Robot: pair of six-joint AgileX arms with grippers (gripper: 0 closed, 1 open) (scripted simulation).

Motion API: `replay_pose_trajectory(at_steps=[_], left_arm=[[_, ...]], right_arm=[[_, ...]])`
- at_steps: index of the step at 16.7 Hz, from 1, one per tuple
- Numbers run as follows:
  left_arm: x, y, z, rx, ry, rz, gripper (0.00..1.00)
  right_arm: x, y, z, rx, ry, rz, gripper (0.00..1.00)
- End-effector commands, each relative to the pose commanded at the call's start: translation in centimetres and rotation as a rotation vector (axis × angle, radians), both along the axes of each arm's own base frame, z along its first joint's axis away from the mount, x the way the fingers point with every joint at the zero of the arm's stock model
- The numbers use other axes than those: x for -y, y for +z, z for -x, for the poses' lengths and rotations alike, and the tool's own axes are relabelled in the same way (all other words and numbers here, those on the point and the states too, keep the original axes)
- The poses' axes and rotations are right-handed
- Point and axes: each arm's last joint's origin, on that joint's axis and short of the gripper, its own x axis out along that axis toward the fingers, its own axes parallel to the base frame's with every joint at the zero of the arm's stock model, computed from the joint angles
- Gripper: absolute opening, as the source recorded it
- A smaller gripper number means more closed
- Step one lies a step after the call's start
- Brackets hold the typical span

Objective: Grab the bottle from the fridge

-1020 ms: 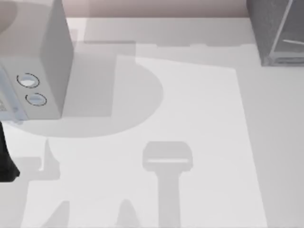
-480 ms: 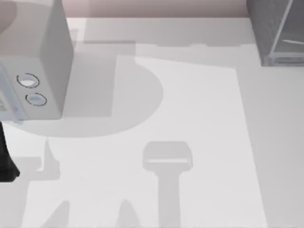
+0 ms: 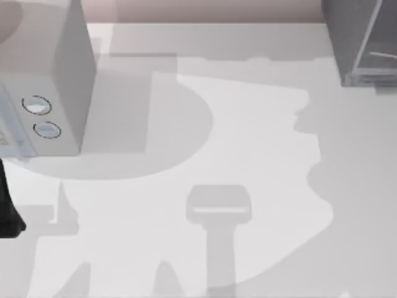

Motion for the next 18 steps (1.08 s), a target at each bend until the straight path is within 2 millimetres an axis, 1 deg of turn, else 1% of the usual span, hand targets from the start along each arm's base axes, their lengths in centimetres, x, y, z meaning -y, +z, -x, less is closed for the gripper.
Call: replay_pose_trajectory(at_steps=[4,6,8,11,13,15,18], left_arm=[[0.0,0.0,0.0,0.000,0.000,0.000,1.00],[0.0,0.0,0.0,0.000,0.000,0.000,1.00],[0.0,0.0,0.0,0.000,0.000,0.000,1.00],[0.0,0.0,0.0,0.000,0.000,0.000,1.00],[0.0,0.0,0.0,0.000,0.000,0.000,1.00],[0.0,0.0,0.0,0.000,0.000,0.000,1.00],[0.0,0.0,0.0,0.000,0.000,0.000,1.00]], right_arm=[[0.1,0.2,0.0,0.004,-0.002,0.001,1.00],[0.1,0.0,-0.4,-0.003,-0.001,-0.001,1.00],[0.1,-0.3,-1.7,-0.007,0.000,-0.001,1.00],[0.1,0.1,-4.5,0.008,0.000,0.001,1.00],[0.0,0.1,-5.7,0.003,0.000,0.001,1.00],[0.0,0.0,-6.1,-0.001,0.000,0.000,1.00],[0.0,0.0,-6.1,-0.001,0.000,0.000,1.00]])
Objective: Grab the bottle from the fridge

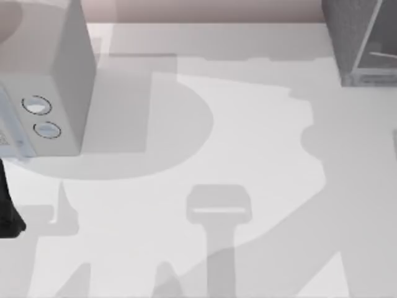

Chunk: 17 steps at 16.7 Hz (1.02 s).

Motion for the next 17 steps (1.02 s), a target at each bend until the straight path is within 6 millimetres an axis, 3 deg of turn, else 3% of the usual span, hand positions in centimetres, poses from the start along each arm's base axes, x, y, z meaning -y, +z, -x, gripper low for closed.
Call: replay_pose_trajectory(at_steps=[13,17], left_arm=[[0.00,0.00,0.00,0.000,0.000,0.000,1.00],[0.00,0.00,0.00,0.000,0.000,0.000,1.00]], right_arm=[[0.00,0.00,0.00,0.000,0.000,0.000,0.02],[0.00,0.00,0.00,0.000,0.000,0.000,0.00]])
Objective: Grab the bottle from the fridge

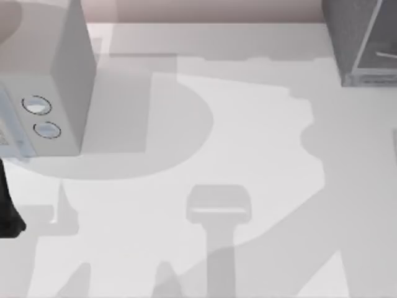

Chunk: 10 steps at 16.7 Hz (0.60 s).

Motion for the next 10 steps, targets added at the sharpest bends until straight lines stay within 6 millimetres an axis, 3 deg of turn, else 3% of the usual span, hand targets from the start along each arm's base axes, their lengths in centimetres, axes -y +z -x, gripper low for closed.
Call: replay_pose_trajectory(at_steps=[6,10], left_arm=[[0.0,0.0,0.0,0.000,0.000,0.000,1.00],[0.0,0.0,0.0,0.000,0.000,0.000,1.00]], right_arm=[[0.1,0.2,0.0,0.001,-0.003,-0.001,0.00],[0.2,2.4,0.0,0.000,-0.004,-0.002,0.00]])
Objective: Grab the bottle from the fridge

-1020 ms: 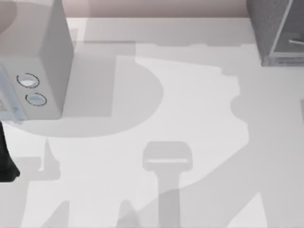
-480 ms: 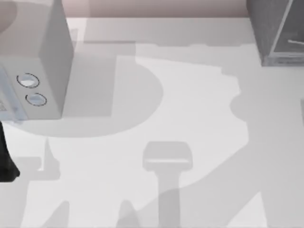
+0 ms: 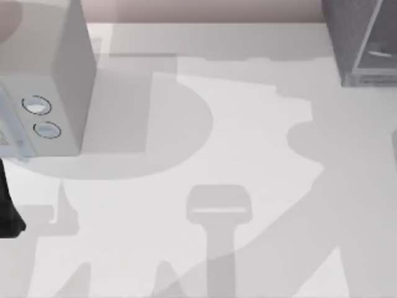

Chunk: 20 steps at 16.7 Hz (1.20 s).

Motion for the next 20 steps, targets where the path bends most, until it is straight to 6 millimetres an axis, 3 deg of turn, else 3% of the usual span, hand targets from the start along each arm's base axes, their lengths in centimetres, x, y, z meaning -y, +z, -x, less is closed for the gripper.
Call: replay_pose_trajectory(at_steps=[4,10,13,17,20], left_arm=[[0.0,0.0,0.0,0.000,0.000,0.000,1.00],[0.0,0.0,0.0,0.000,0.000,0.000,1.00],[0.0,0.0,0.0,0.000,0.000,0.000,1.00],[0.0,0.0,0.0,0.000,0.000,0.000,1.00],[0.0,0.0,0.0,0.000,0.000,0.000,1.00]], right_arm=[[0.0,2.4,0.0,-0.002,0.001,0.000,0.00],[0.0,2.7,0.4,0.006,0.003,0.000,0.00],[0.1,3.5,2.6,0.026,0.003,0.004,0.00],[-0.2,1.6,7.3,-0.043,0.001,-0.011,0.00],[-0.2,2.1,9.7,-0.016,0.002,-0.005,0.00]])
